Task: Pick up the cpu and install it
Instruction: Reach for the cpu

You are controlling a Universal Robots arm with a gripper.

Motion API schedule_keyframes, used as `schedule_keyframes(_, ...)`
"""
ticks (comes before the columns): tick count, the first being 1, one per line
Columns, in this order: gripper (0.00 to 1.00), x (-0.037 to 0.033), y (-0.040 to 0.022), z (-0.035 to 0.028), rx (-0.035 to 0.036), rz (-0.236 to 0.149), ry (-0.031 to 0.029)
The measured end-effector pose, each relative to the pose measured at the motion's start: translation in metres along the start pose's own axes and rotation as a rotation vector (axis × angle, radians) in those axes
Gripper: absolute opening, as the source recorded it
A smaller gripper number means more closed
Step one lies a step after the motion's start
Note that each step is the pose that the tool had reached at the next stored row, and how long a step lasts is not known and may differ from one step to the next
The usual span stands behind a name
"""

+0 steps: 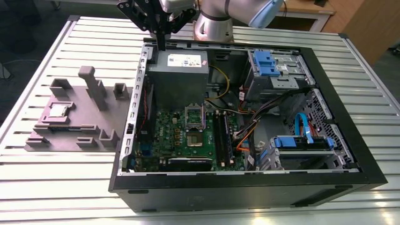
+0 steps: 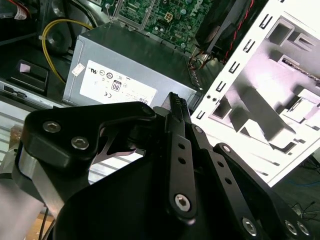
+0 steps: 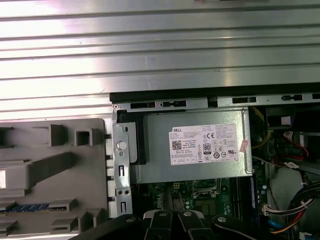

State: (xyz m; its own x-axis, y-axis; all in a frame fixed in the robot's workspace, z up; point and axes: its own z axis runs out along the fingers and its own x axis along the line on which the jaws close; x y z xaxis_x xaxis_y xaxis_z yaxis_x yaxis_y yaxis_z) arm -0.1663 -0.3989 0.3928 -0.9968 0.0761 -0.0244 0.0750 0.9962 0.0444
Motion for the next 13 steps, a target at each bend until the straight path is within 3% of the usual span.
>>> schedule_keyframes(13, 0.11, 0.0013, -0.0001, -0.0001, 0.0001, 0.0, 0.0)
